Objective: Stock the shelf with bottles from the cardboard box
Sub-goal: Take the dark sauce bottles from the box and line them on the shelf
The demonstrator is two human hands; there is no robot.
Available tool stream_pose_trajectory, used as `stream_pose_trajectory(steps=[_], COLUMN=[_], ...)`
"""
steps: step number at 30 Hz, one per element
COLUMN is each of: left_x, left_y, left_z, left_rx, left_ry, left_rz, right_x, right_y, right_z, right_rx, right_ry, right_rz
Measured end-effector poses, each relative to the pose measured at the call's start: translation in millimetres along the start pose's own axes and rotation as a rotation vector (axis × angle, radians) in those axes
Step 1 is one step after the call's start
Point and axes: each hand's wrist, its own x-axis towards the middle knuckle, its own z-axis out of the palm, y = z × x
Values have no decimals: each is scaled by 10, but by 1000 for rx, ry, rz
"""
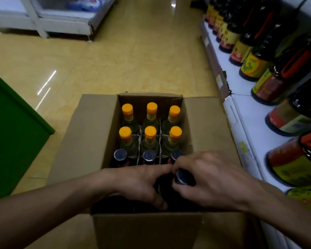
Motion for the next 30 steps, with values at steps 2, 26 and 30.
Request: stream_pose_trajectory(steps=[2,26,30], left_x=[-63,-326,-271], left_y=[57,745,806], left_z=[4,-44,-25], left_rx=[-72,-289,-298], left_ry=[41,1100,1149], left_rz=[28,401,389], right_x=[-41,122,253], right_y=[-61,-463,-469], right_z=[-236,-481,-506], right_rx=[96,962,971], right_ry=[48,458,610], right_rz=[82,286,302])
